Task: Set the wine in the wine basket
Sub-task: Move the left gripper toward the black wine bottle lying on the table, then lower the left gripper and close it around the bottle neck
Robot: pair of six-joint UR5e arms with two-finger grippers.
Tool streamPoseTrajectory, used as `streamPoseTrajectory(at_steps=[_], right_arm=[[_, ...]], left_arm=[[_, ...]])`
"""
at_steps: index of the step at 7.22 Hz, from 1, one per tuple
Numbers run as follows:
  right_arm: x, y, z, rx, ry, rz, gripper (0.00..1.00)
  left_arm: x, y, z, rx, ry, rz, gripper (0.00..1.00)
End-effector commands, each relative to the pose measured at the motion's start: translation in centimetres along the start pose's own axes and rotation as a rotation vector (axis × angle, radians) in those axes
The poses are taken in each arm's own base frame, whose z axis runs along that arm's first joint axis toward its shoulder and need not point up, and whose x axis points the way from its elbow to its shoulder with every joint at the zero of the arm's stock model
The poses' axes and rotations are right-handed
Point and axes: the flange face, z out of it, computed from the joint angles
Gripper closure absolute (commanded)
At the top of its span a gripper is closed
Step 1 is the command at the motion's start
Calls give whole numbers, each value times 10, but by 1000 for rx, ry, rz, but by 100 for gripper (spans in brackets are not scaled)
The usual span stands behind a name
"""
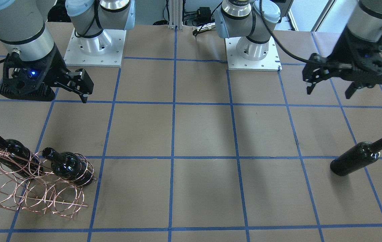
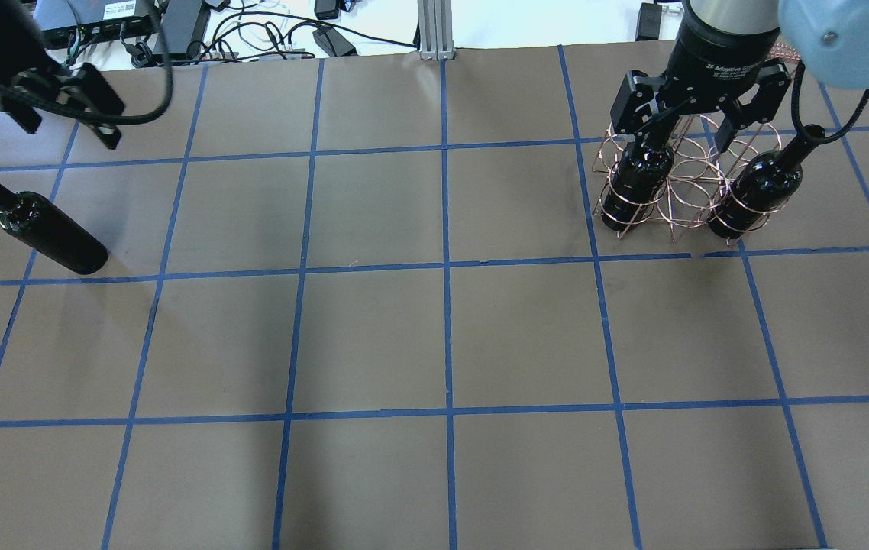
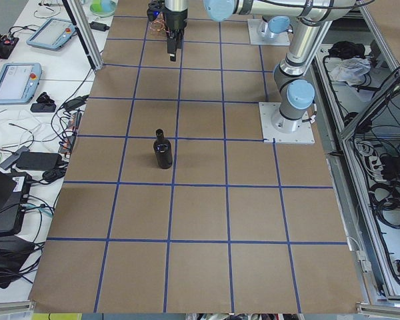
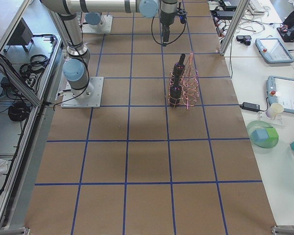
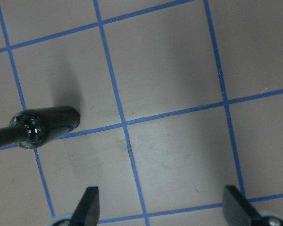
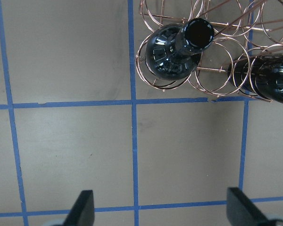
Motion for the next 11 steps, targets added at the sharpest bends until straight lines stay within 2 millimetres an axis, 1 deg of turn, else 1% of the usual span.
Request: streamPoseTrajectory(at_steps=[1,2,3,4,5,7,9,10,11], right_arm=[[0,-2,-1,18,-4,-1,0],[0,-3,-1,18,-4,-4,0],[0,-2,-1,20,-3,-4,0],[0,-3,0,17,-3,-6,0],[-1,-1,-4,24,-4,-4,0],[-1,-1,-3,23,-3,-7,0],[-1,-1,-4,24,-4,-5,0],[0,-1,-4,24,-4,-5,0],[-1,0,-4,23,-7,-1,0]], left_arm=[[-146,43,35,39,132,-58,6],[-191,61,66,51,149,15,6],[-217,64,88,90,104,71,6],[-223,58,105,122,95,131,6],[-220,50,118,146,136,133,5],[-229,33,141,175,110,137,5],[-221,22,150,166,119,90,7],[-209,12,152,162,129,86,7],[-206,10,154,154,127,92,7]])
